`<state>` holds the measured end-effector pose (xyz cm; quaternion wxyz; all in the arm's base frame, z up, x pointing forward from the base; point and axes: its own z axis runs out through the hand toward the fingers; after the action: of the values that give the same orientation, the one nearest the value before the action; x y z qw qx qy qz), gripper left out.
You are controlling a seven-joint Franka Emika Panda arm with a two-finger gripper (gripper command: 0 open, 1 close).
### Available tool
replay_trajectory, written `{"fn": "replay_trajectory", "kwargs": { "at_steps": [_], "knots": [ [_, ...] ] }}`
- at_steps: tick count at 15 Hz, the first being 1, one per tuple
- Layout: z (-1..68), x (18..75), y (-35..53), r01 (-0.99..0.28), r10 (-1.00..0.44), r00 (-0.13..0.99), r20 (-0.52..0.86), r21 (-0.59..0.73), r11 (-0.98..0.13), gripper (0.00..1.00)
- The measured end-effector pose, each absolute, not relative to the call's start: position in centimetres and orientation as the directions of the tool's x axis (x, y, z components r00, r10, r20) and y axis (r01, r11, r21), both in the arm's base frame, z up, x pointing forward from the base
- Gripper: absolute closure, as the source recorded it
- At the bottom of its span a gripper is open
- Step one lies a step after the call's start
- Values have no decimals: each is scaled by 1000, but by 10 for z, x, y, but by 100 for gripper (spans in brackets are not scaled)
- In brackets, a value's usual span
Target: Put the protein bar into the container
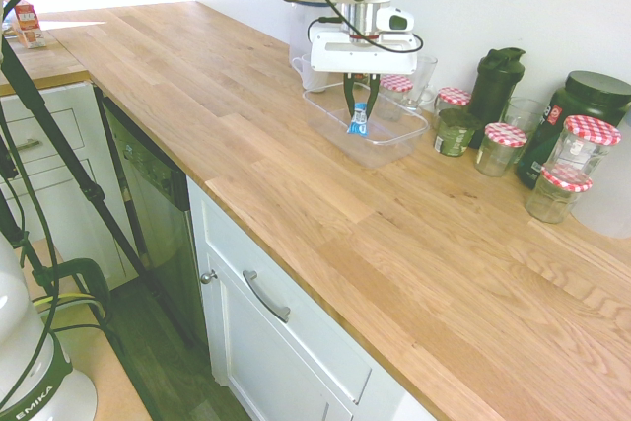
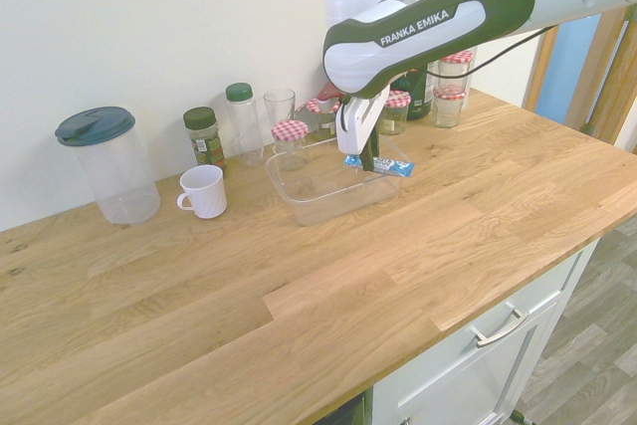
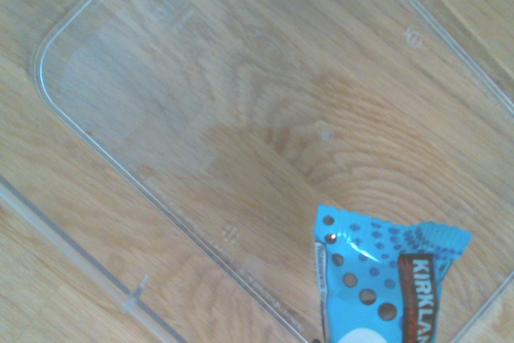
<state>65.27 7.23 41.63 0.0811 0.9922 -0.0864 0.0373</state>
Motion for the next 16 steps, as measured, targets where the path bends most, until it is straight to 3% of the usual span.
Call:
{"fn": "replay_trajectory", "kwargs": {
  "at_steps": [5, 6, 16],
  "knots": [
    [413, 660, 85, -157, -143, 986, 88, 173, -972, 100],
    [413, 662, 86, -159, -145, 985, 90, 175, -972, 0],
    [427, 697, 81, -202, -183, 976, 121, 176, -963, 0]
  ]
}}
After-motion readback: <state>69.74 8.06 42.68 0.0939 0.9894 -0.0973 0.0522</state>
